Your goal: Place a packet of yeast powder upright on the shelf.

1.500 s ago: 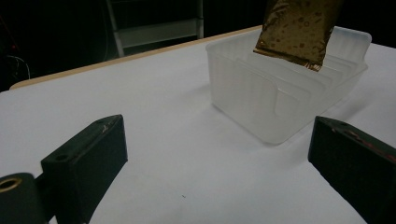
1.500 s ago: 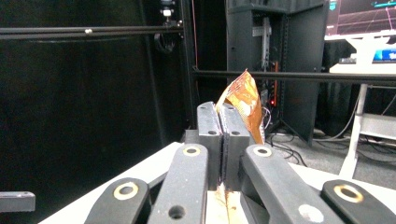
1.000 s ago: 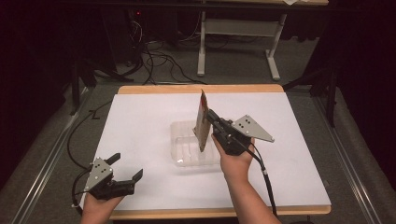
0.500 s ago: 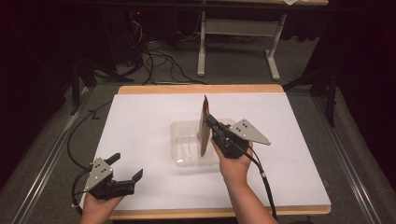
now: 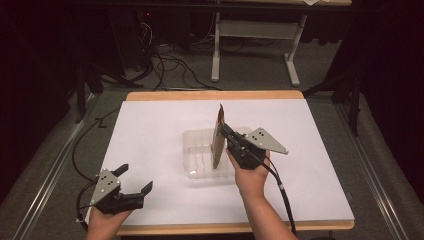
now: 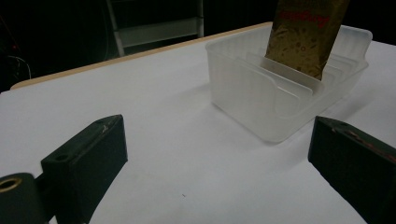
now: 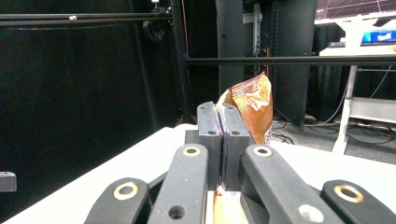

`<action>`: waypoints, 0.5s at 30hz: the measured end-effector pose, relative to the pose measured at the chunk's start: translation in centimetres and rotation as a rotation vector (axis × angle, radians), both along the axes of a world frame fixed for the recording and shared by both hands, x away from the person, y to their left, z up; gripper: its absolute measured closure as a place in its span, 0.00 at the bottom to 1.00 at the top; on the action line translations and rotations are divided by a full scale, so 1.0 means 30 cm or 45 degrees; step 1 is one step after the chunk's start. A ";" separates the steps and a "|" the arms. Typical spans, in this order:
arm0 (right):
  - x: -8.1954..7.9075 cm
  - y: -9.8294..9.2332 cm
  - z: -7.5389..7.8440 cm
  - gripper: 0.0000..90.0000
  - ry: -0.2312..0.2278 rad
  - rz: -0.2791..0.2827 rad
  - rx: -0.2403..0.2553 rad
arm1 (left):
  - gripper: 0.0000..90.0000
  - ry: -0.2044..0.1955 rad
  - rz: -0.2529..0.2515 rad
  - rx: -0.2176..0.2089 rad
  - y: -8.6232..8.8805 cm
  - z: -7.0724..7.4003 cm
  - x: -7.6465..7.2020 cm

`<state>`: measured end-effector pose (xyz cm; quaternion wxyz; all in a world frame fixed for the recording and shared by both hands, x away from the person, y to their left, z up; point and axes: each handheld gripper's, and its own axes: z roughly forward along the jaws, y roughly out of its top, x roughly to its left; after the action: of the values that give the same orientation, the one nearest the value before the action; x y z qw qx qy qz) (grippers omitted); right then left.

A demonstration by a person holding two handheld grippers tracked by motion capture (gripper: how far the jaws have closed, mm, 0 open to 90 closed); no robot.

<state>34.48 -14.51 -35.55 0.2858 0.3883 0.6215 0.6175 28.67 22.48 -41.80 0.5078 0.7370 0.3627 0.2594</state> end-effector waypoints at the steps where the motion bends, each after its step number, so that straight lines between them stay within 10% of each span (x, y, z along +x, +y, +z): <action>1: 0.001 -0.001 -0.001 1.00 -0.002 0.000 -0.003 | 0.06 0.000 0.000 0.000 -0.001 0.000 0.000; 15: 0.012 0.005 -0.041 1.00 0.045 0.018 -0.016 | 0.06 0.000 0.002 0.001 0.000 -0.001 0.001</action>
<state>34.83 -14.36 -36.79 0.2728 0.3931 0.6330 0.6085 28.70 22.49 -41.82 0.5074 0.7369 0.3632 0.2599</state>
